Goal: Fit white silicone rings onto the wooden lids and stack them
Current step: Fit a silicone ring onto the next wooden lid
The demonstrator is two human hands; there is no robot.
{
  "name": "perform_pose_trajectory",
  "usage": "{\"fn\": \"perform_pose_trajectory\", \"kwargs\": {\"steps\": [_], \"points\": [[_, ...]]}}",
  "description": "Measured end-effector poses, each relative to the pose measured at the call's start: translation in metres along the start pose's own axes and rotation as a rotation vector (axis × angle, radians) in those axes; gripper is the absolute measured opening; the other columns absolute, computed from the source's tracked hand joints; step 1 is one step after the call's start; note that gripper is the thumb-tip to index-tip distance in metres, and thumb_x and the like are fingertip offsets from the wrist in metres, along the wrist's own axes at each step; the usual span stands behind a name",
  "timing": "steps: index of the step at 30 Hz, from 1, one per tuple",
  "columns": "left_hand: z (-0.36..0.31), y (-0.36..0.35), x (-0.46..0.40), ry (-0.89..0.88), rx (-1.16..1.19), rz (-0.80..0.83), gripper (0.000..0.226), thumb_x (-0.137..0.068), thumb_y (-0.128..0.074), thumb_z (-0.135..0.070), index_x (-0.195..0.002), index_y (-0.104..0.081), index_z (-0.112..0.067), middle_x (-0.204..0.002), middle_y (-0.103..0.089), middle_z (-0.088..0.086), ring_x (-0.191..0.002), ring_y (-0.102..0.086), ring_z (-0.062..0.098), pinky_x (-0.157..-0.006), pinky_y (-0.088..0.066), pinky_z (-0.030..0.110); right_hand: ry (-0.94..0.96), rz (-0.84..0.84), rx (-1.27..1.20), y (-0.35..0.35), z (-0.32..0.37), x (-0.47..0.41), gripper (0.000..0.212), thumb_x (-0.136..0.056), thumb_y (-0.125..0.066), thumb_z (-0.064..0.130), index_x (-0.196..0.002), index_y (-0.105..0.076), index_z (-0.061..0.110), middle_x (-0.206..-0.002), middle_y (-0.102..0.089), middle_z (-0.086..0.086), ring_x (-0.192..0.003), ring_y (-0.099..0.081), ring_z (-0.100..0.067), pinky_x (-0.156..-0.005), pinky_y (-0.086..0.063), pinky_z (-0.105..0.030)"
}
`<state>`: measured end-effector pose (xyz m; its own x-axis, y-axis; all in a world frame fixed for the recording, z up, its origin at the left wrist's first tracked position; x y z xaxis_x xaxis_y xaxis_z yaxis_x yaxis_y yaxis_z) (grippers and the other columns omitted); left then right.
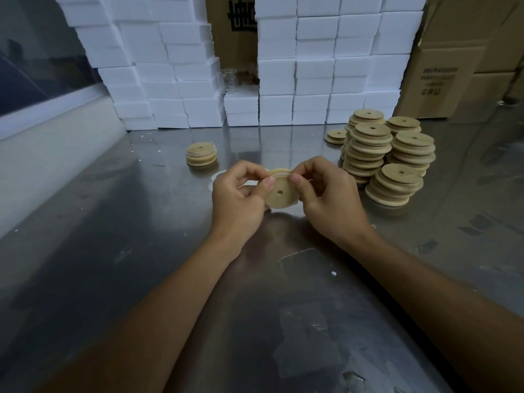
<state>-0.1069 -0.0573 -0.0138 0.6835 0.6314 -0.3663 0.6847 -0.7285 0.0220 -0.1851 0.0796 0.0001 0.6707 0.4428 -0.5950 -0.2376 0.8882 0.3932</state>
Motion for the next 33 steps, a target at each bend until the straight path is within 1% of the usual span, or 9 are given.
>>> {"fn": "perform_pose_trajectory", "kwargs": {"steps": [5,10,15,18,23,26,29,31,33], "points": [[0.002,-0.002,0.0,0.12,0.098,0.036,0.026,-0.087,-0.067,0.003,-0.073,-0.063,-0.018,-0.076,-0.069,-0.01,-0.072,-0.07,0.012,-0.074,-0.06,0.053,-0.103,-0.009,-0.079,0.001,-0.006,-0.004,0.011,-0.091,-0.066,0.005,-0.082,-0.067,0.012,-0.071,-0.069,0.003,-0.068,-0.067,-0.012,-0.07,-0.058,-0.041],[0.003,0.0,0.0,0.189,0.151,0.019,0.024,-0.088,-0.067,0.0,-0.073,-0.064,-0.018,-0.08,-0.07,-0.007,-0.086,-0.072,0.02,-0.072,-0.062,0.047,-0.099,0.017,-0.123,0.0,-0.004,-0.003,0.009,-0.091,-0.067,0.006,-0.084,-0.068,0.011,-0.076,-0.071,0.002,-0.072,-0.069,-0.011,-0.072,-0.059,-0.039],[0.005,0.001,-0.001,0.251,0.18,-0.001,0.019,-0.09,-0.066,-0.002,-0.076,-0.062,-0.014,-0.094,-0.071,0.006,-0.086,-0.073,0.024,-0.069,-0.062,0.047,-0.094,0.02,-0.144,-0.001,-0.005,-0.001,0.005,-0.093,-0.066,0.011,-0.088,-0.066,0.011,-0.078,-0.07,0.001,-0.07,-0.066,-0.008,-0.068,-0.057,-0.03],[0.006,0.003,-0.003,0.278,0.226,-0.011,0.019,-0.092,-0.063,-0.002,-0.077,-0.06,-0.013,-0.101,-0.07,0.013,-0.085,-0.073,0.022,-0.068,-0.061,0.046,-0.121,0.032,-0.145,-0.001,-0.008,-0.001,0.005,-0.093,-0.065,0.009,-0.088,-0.065,0.008,-0.076,-0.07,-0.002,-0.068,-0.066,-0.009,-0.069,-0.059,-0.032],[0.003,0.001,-0.003,0.111,0.067,0.007,0.021,-0.09,-0.065,0.0,-0.078,-0.061,-0.018,-0.091,-0.07,0.009,-0.089,-0.071,0.026,-0.076,-0.06,0.047,-0.019,-0.011,-0.016,0.003,-0.002,0.001,0.007,-0.093,-0.062,0.004,-0.088,-0.061,0.009,-0.074,-0.066,0.003,-0.067,-0.061,-0.008,-0.065,-0.053,-0.033],[-0.008,-0.004,0.0,-0.145,-0.16,0.047,0.025,-0.088,-0.067,-0.002,-0.078,-0.06,-0.025,-0.085,-0.068,-0.002,-0.084,-0.067,0.013,-0.079,-0.056,0.028,0.075,-0.009,0.082,0.005,0.004,0.002,0.005,-0.092,-0.059,0.002,-0.09,-0.06,0.006,-0.076,-0.064,-0.003,-0.07,-0.057,-0.015,-0.065,-0.047,-0.038],[-0.015,-0.005,0.002,-0.286,-0.324,0.034,0.026,-0.086,-0.069,-0.006,-0.077,-0.058,-0.028,-0.084,-0.062,-0.007,-0.079,-0.059,0.005,-0.064,-0.046,0.01,0.09,-0.015,0.104,0.006,0.004,0.002,0.004,-0.093,-0.059,0.003,-0.091,-0.059,0.007,-0.079,-0.064,-0.003,-0.07,-0.056,-0.014,-0.065,-0.047,-0.039],[-0.011,-0.003,-0.001,-0.264,-0.32,0.004,0.027,-0.085,-0.069,-0.004,-0.075,-0.057,-0.027,-0.082,-0.059,-0.004,-0.072,-0.055,0.004,-0.063,-0.046,0.014,0.095,-0.013,0.091,0.005,0.004,0.002,0.002,-0.094,-0.059,0.005,-0.093,-0.06,0.007,-0.082,-0.064,0.001,-0.075,-0.058,-0.012,-0.067,-0.049,-0.036],[-0.004,-0.001,-0.004,-0.135,-0.219,-0.008,0.027,-0.087,-0.066,-0.001,-0.074,-0.059,-0.024,-0.075,-0.06,-0.001,-0.067,-0.057,0.01,-0.064,-0.052,0.028,0.092,0.006,0.059,0.002,0.004,0.002,0.002,-0.095,-0.059,0.01,-0.097,-0.061,0.009,-0.084,-0.063,0.008,-0.079,-0.06,-0.007,-0.068,-0.051,-0.029]]}}
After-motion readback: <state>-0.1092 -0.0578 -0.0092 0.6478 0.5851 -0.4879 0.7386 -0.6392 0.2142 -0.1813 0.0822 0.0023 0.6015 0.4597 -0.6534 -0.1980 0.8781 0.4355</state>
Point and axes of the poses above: each hand's wrist, its own x-axis away from the middle knuckle, its own y-axis out of the back of the hand, z = x × y, the point moved 5 cm from there along -x, towards the middle knuckle
